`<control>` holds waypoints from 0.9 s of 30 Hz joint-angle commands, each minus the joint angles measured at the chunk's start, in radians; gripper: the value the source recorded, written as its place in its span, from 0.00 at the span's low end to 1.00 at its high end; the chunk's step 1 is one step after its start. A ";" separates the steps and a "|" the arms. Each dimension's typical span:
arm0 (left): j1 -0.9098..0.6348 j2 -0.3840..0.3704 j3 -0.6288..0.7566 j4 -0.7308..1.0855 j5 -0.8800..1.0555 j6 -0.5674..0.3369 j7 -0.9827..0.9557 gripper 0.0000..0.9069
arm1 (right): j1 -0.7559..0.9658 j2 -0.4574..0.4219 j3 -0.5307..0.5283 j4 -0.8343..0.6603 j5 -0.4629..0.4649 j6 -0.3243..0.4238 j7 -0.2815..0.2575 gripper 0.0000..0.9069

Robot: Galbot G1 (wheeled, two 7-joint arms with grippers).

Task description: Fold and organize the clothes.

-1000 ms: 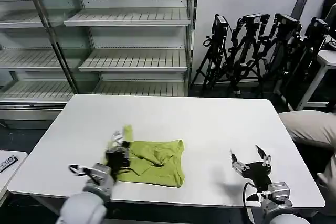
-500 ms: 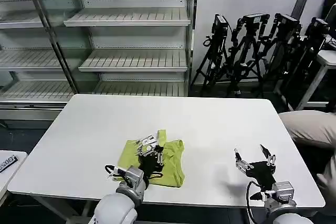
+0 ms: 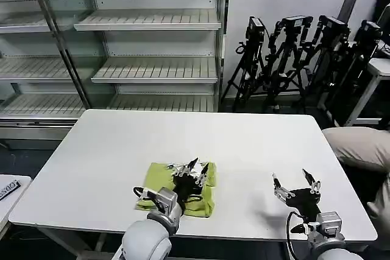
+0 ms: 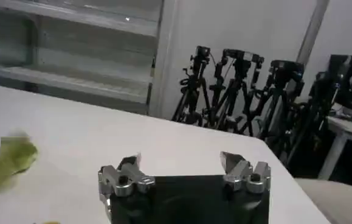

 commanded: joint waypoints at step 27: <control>0.120 0.106 -0.307 0.181 -0.301 0.018 -0.093 0.01 | 0.023 0.007 -0.026 -0.022 -0.005 0.019 -0.003 1.00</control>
